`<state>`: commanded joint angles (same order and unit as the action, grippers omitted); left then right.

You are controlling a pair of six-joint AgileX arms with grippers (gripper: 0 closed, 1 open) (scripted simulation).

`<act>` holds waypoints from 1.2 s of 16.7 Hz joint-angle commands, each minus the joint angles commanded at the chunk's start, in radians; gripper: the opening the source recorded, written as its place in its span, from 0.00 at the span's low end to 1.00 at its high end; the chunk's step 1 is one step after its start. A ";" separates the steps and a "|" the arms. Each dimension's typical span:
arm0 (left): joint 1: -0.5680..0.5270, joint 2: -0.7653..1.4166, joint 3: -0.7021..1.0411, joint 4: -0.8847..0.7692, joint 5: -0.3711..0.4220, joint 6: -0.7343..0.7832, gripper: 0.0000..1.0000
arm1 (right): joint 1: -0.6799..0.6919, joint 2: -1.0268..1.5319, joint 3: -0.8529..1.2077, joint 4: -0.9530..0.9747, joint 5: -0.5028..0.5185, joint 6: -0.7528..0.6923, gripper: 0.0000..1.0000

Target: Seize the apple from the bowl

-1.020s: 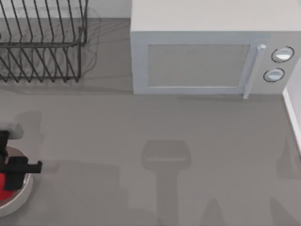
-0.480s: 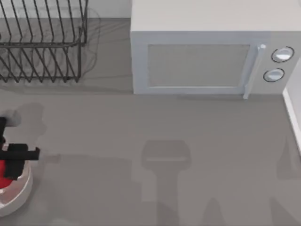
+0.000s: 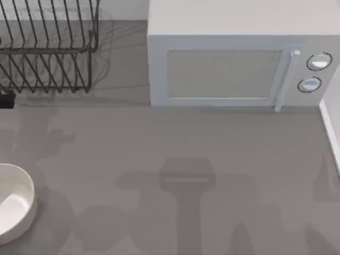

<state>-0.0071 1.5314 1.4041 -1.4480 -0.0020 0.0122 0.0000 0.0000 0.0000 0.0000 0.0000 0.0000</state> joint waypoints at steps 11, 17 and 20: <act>-0.001 -0.048 0.286 -0.297 -0.001 -0.004 0.00 | 0.000 0.000 0.000 0.000 0.000 0.000 1.00; -0.168 0.106 0.312 -0.187 0.000 -0.169 0.00 | 0.000 0.000 0.000 0.000 0.000 0.000 1.00; -0.348 0.240 0.325 -0.078 0.002 -0.343 0.00 | 0.000 0.000 0.000 0.000 0.000 0.000 1.00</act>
<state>-0.3550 1.7718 1.7291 -1.5255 -0.0004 -0.3305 0.0000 0.0000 0.0000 0.0000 0.0000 0.0000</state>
